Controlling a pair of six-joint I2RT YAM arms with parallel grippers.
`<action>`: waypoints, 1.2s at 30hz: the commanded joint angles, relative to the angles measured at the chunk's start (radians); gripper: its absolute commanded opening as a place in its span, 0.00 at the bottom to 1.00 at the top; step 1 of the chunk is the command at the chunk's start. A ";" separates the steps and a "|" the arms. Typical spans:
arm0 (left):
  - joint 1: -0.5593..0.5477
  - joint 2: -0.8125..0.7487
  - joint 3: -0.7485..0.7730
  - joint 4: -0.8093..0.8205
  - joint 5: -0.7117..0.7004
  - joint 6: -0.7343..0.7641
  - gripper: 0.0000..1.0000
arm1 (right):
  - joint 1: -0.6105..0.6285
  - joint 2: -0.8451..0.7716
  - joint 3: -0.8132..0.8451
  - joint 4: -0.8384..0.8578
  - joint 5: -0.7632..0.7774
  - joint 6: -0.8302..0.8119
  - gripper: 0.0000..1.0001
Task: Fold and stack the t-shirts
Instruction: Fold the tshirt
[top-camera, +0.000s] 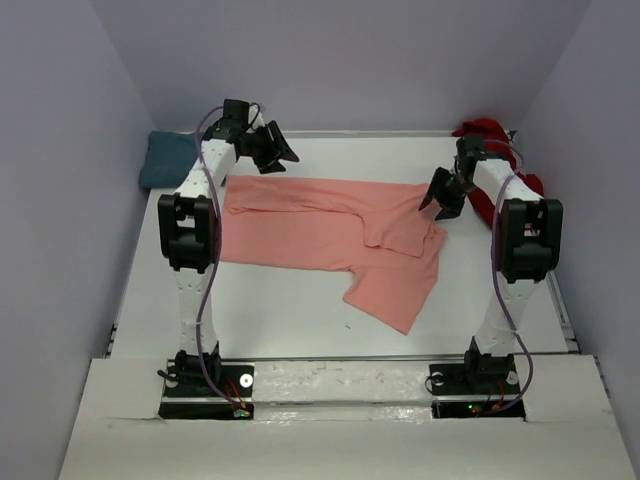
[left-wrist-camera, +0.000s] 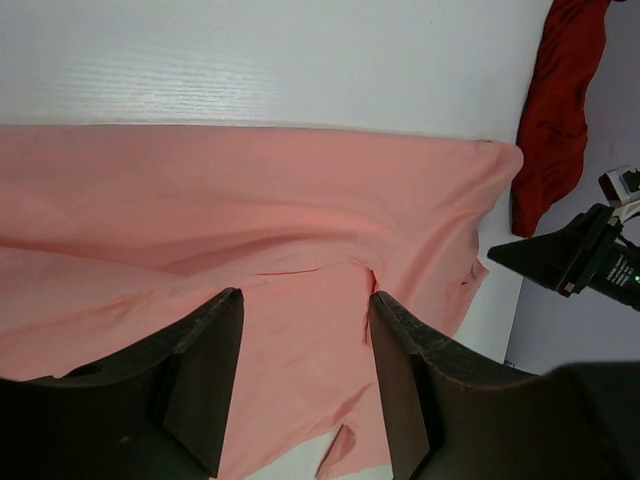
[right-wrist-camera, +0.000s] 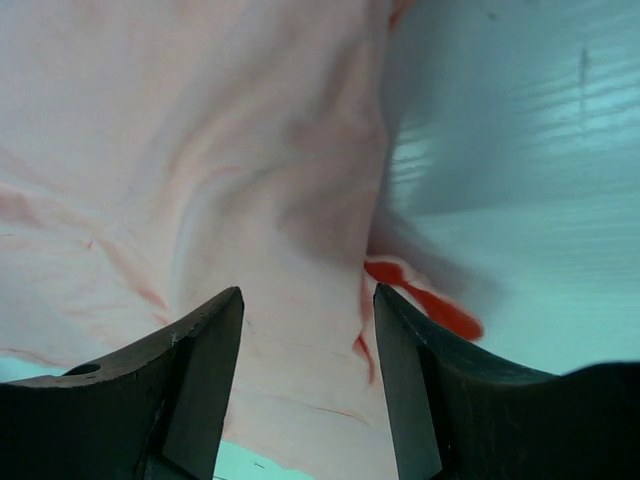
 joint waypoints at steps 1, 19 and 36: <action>-0.068 0.020 0.060 0.013 0.095 0.001 0.62 | -0.014 -0.107 -0.039 0.066 0.018 0.007 0.61; -0.229 0.304 0.241 0.296 0.236 -0.262 0.63 | -0.107 -0.193 -0.217 0.089 0.041 -0.001 0.60; -0.217 0.471 0.259 0.504 0.295 -0.422 0.64 | -0.146 -0.182 -0.318 0.140 -0.002 0.015 0.45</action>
